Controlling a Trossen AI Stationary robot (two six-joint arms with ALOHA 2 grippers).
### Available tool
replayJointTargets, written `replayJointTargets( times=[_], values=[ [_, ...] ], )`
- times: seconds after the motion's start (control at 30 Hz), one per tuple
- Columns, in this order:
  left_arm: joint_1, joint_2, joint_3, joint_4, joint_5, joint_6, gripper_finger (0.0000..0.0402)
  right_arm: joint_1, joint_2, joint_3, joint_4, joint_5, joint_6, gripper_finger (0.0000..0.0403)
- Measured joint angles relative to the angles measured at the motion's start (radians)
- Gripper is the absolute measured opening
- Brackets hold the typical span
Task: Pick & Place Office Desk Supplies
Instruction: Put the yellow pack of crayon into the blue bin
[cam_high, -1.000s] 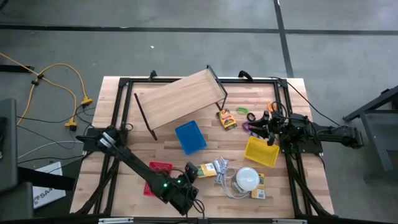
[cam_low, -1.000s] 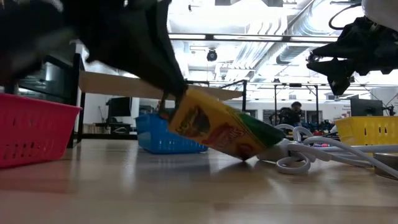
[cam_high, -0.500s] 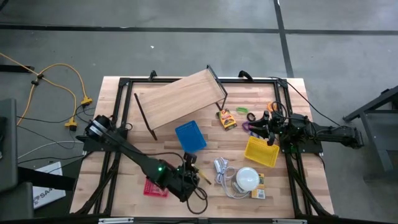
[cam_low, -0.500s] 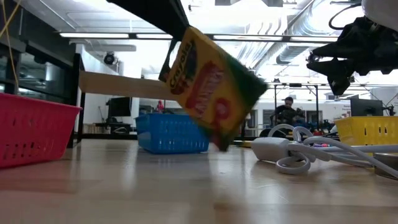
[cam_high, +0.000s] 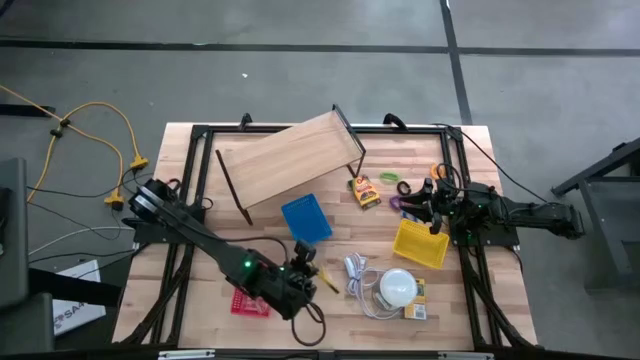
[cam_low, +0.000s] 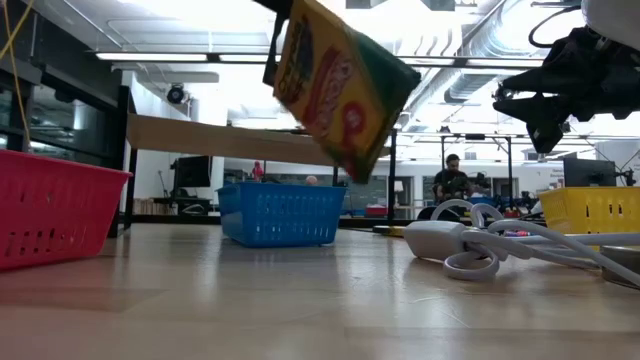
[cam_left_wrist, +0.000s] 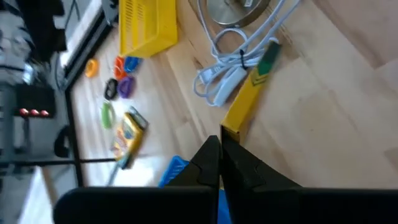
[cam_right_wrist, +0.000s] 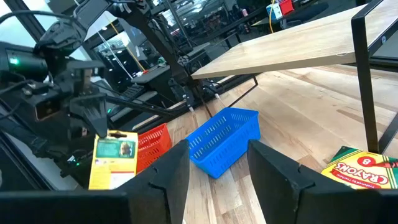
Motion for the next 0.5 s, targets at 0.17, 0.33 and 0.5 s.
replayJointTargets(
  times=[0.17,0.33,0.5],
  values=[
    [0.000,-0.052,0.000,-0.031,-0.089,0.059,0.0000,0.000,0.000,0.000,0.000,0.000,0.000,0.0150],
    [0.000,-0.093,0.000,-0.095,-0.173,0.095,0.0000,0.000,0.000,0.000,0.000,0.000,0.000,0.0150],
    [0.022,-0.123,0.001,-0.179,-0.208,-0.006,0.0000,0.000,0.000,0.000,0.000,0.000,0.000,0.0150]
  ],
)
